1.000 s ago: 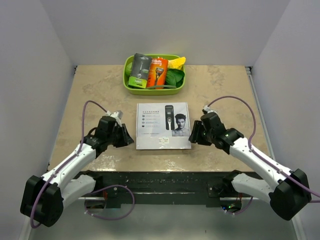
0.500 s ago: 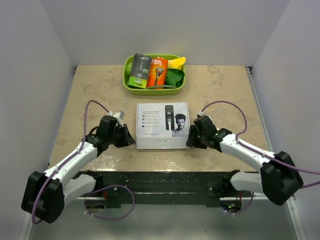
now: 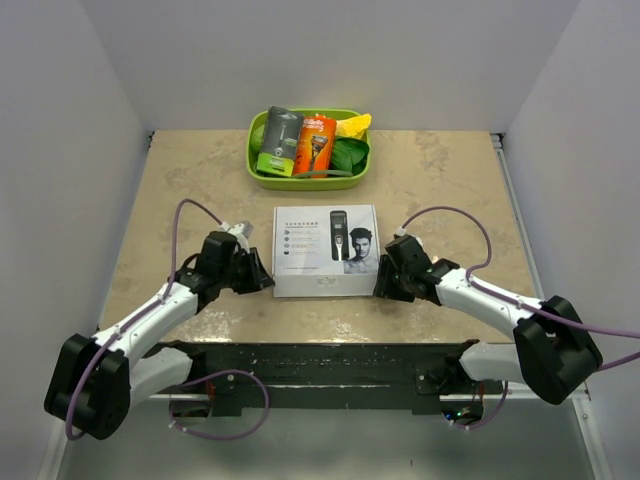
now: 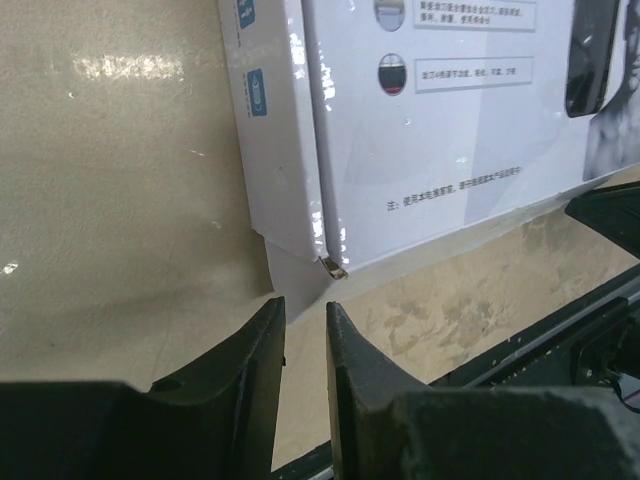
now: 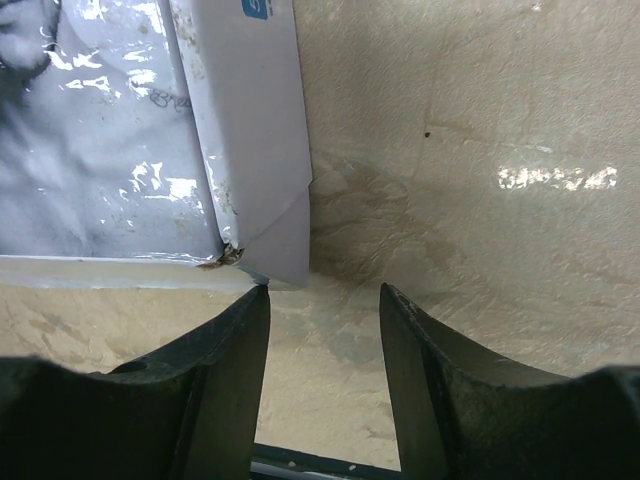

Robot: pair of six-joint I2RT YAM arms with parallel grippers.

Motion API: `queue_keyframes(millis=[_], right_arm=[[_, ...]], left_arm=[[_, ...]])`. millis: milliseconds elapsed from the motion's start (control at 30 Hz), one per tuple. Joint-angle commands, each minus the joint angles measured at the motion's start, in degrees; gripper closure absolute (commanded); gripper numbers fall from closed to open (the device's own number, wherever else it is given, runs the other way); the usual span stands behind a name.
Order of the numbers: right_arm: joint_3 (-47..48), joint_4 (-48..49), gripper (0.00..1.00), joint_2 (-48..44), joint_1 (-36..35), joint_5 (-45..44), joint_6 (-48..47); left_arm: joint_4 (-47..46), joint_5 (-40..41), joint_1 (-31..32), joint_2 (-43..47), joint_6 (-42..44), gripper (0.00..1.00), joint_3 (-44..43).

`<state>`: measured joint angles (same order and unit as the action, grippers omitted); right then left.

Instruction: Sort the hair-cutting tools

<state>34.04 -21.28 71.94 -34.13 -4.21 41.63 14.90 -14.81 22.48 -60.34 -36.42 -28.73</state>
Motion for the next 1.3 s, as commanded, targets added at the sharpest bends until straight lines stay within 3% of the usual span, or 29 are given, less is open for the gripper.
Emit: queue_keyframes(millis=[0, 567, 933, 1267], right_arm=[[2.0, 0.6, 0.49, -1.5, -0.1, -2.9, 1.0], [1.4, 0.9, 0.48, -4.2, -0.1, -3.2, 1.9], [-0.8, 13.1, 0.48, 4.2, -0.2, -2.4, 4.7], [-0.7, 21.0, 0.49, 10.4, -0.2, -10.2, 4.1]], left_arm=[[-7.0, -0.6, 0.7, -3.3, -0.8, 0.73, 2.4], [-16.7, 8.2, 1.3, -16.7, 0.4, 0.72, -3.5], [-17.9, 9.6, 1.3, -16.9, -0.6, 0.72, -4.0], [-19.1, 9.4, 1.3, -16.9, -0.9, 0.72, -3.8]])
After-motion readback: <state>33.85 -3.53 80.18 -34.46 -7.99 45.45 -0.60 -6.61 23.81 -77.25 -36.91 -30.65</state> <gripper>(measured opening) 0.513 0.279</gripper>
